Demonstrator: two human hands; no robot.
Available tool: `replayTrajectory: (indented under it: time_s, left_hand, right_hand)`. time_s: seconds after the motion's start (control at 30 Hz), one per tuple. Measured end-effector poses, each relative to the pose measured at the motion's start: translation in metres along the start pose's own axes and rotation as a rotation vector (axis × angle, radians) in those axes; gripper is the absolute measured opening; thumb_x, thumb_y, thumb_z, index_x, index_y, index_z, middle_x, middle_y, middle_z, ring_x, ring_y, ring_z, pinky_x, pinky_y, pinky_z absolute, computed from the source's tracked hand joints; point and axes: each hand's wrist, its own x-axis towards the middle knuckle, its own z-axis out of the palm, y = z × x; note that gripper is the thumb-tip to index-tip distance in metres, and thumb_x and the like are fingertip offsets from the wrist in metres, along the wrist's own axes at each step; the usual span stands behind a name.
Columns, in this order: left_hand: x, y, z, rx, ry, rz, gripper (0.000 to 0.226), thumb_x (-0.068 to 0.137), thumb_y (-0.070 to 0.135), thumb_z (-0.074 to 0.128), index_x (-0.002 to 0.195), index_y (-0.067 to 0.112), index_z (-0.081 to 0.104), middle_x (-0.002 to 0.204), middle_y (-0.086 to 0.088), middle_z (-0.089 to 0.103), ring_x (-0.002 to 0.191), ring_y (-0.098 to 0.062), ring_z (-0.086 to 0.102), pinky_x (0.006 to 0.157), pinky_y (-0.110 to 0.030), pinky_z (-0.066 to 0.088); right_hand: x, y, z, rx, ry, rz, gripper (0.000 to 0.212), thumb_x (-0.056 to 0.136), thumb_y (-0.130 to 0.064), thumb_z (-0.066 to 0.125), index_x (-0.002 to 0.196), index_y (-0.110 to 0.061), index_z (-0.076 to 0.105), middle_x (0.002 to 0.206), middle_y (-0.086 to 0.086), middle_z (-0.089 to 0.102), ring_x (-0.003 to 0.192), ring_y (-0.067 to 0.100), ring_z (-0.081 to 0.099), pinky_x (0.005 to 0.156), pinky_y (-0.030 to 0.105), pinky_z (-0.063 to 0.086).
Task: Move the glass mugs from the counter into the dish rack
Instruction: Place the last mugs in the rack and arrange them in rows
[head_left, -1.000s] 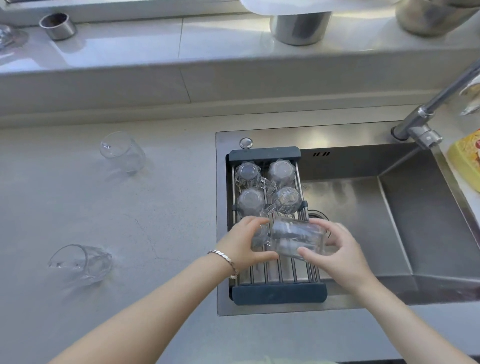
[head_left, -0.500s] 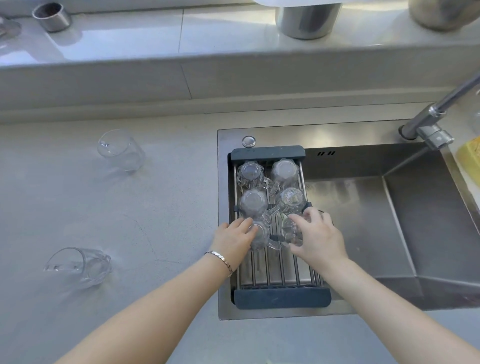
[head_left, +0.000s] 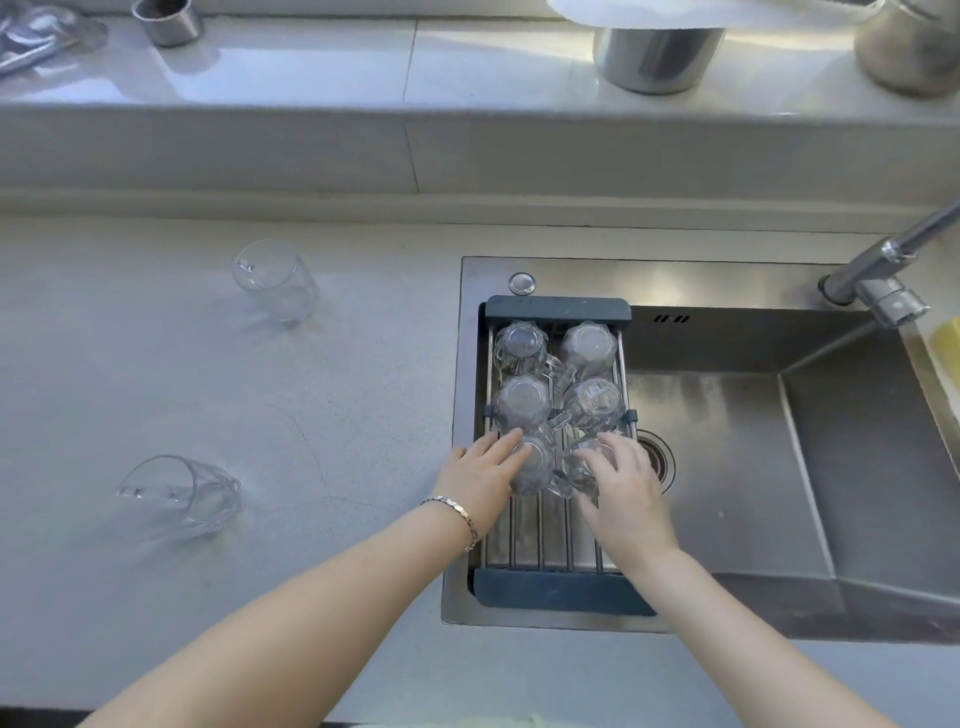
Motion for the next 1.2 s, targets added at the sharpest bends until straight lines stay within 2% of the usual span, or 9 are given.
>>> replayTrajectory:
  time_s: [0.07,0.17,0.37,0.6,0.7,0.87,1.03,1.1,1.2]
  left_hand:
    - [-0.012,-0.007,-0.011,-0.104,0.043,-0.085,0.056,0.097,0.021,0.041,0.147,0.025,0.017,0.16,0.003,0.011,0.145,-0.019,0.017,0.115,-0.038,0.022]
    - [-0.036,-0.045,-0.032,-0.259,0.194,-0.237,0.047,0.094,0.018,0.043,0.14,0.021,0.035,0.156,0.001,0.025,0.139,-0.02,0.031,0.113,-0.035,0.026]
    - [-0.103,-0.166,-0.08,-0.389,0.514,-0.542,0.027,0.088,0.004,0.051,0.112,0.006,0.064,0.134,-0.012,0.054,0.123,-0.03,0.05,0.101,-0.037,0.039]
    - [-0.159,-0.269,-0.087,-0.475,0.431,-0.824,0.029,0.09,0.011,0.048,0.117,0.011,0.059,0.132,-0.012,0.052,0.116,-0.029,0.054,0.094,-0.036,0.044]
    - [-0.163,-0.287,-0.079,-0.52,0.362,-0.839,0.031,0.09,0.013,0.049,0.119,0.012,0.058,0.13,-0.011,0.056,0.116,-0.029,0.055,0.096,-0.035,0.043]
    - [-0.144,-0.293,-0.078,-0.61,0.341,-0.761,0.034,0.089,0.012,0.051,0.122,0.011,0.056,0.127,-0.011,0.059,0.116,-0.027,0.055,0.099,-0.034,0.042]
    - [-0.083,-0.279,-0.09,-0.664,0.339,-0.61,0.063,0.084,0.02,0.063,0.139,0.016,0.034,0.143,-0.008,0.04,0.127,-0.025,0.046,0.103,-0.035,0.039]
    - [-0.053,-0.269,-0.097,-0.659,0.377,-0.551,0.085,0.078,0.026,0.071,0.145,0.015,0.021,0.149,-0.009,0.028,0.135,-0.024,0.035,0.109,-0.036,0.033]
    - [-0.007,-0.258,-0.107,-0.563,0.505,-0.504,0.109,0.068,0.034,0.08,0.147,0.013,0.009,0.153,-0.011,0.019,0.142,-0.026,0.021,0.116,-0.037,0.023]
  right_hand:
    - [-0.005,-0.015,-0.002,0.039,-0.02,-0.081,0.035,0.067,-0.002,0.073,0.101,-0.009,0.066,0.112,0.014,0.06,0.115,0.034,0.049,0.097,0.047,0.045]
    - [-0.004,-0.053,-0.007,0.13,-0.177,-0.187,0.031,0.079,-0.011,0.066,0.11,-0.014,0.062,0.115,0.005,0.058,0.118,0.022,0.043,0.103,0.035,0.037]
    - [0.016,-0.169,0.023,0.246,-0.417,-0.299,0.052,0.082,-0.024,0.065,0.129,-0.016,0.044,0.133,0.002,0.049,0.127,0.016,0.039,0.105,0.025,0.029]
    - [0.025,-0.291,0.106,0.439,-0.559,-0.27,0.103,0.064,-0.023,0.082,0.143,-0.014,0.017,0.148,0.006,0.028,0.137,0.02,0.028,0.112,0.031,0.026]
    - [0.022,-0.312,0.131,0.638,-0.551,-0.172,0.102,0.062,-0.018,0.084,0.142,-0.017,0.021,0.148,0.002,0.031,0.136,0.016,0.031,0.112,0.028,0.027]
    - [0.026,-0.311,0.142,0.649,-0.467,-0.144,0.087,0.059,-0.02,0.085,0.132,-0.02,0.037,0.135,0.0,0.049,0.125,0.014,0.046,0.106,0.029,0.037]
    - [0.042,-0.27,0.107,0.746,-0.368,-0.019,0.09,0.053,-0.022,0.086,0.129,-0.017,0.039,0.126,0.0,0.05,0.115,0.006,0.048,0.089,-0.002,0.031]
    - [0.05,-0.247,0.084,0.794,-0.282,0.048,0.091,0.044,-0.033,0.082,0.125,-0.022,0.04,0.12,0.001,0.048,0.107,0.004,0.049,0.09,0.005,0.036]
    - [0.061,-0.213,0.048,0.845,-0.215,0.132,0.083,0.041,-0.035,0.08,0.116,-0.03,0.046,0.11,-0.004,0.046,0.1,0.007,0.051,0.096,0.032,0.048]
